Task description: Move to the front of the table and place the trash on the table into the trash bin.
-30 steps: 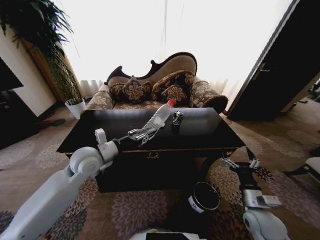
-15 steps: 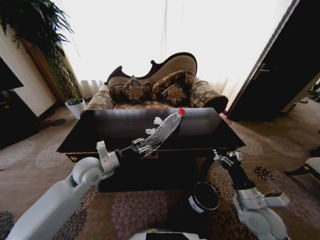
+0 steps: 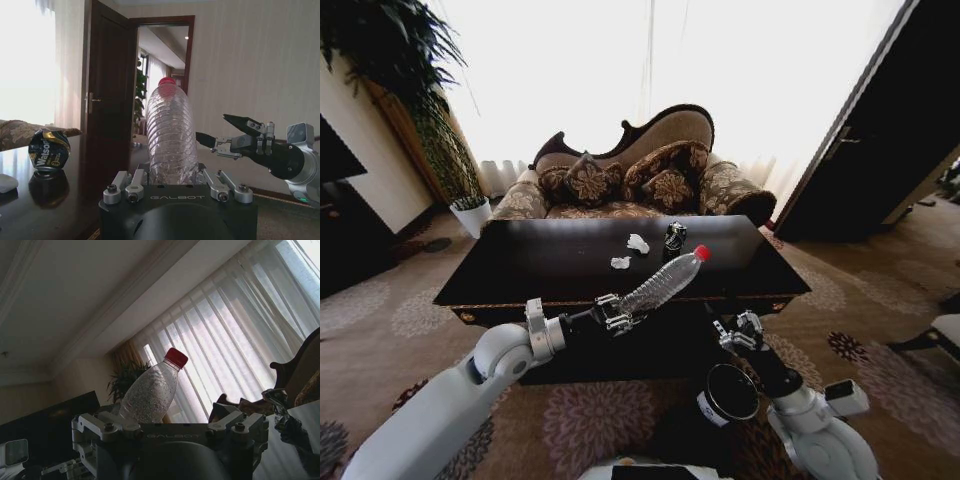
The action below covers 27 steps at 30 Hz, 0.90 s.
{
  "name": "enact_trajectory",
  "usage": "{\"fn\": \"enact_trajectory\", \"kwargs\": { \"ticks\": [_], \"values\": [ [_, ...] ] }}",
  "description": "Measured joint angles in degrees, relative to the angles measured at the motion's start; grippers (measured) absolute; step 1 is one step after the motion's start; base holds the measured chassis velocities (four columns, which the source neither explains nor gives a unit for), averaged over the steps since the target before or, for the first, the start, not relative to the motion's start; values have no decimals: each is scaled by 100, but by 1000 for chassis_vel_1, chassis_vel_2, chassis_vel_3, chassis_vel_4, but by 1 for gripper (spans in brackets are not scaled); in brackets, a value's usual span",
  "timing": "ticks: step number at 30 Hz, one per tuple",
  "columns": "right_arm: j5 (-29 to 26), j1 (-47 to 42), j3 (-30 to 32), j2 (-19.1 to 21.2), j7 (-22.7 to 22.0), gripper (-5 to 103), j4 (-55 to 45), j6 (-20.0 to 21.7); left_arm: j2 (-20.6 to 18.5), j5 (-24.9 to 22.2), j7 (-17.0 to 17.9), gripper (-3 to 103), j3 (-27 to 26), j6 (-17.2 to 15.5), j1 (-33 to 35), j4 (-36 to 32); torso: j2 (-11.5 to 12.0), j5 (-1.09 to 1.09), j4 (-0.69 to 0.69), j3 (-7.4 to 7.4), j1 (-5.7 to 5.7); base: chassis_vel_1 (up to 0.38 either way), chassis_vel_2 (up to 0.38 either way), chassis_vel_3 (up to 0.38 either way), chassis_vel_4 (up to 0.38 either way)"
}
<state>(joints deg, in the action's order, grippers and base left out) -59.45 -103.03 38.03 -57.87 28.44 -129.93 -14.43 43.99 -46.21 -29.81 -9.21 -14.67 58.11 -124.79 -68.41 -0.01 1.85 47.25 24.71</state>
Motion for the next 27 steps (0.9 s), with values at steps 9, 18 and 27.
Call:
{"fn": "enact_trajectory", "kwargs": {
  "ticks": [9,18,27],
  "values": [
    [3,78,-201,-23,108,100,106,61,-101,589,-408,39,173,113,-100,106,0,0,0,0,1,0,0,0,0],
    [160,93,-248,-38,176,100,69,92,-108,837,-621,39,333,173,-260,188,0,0,0,0,1,0,0,0,0],
    [324,165,-392,-80,113,100,262,93,-118,925,-792,39,408,206,-358,191,0,1,0,0,1,0,0,0,0]
  ]
}}
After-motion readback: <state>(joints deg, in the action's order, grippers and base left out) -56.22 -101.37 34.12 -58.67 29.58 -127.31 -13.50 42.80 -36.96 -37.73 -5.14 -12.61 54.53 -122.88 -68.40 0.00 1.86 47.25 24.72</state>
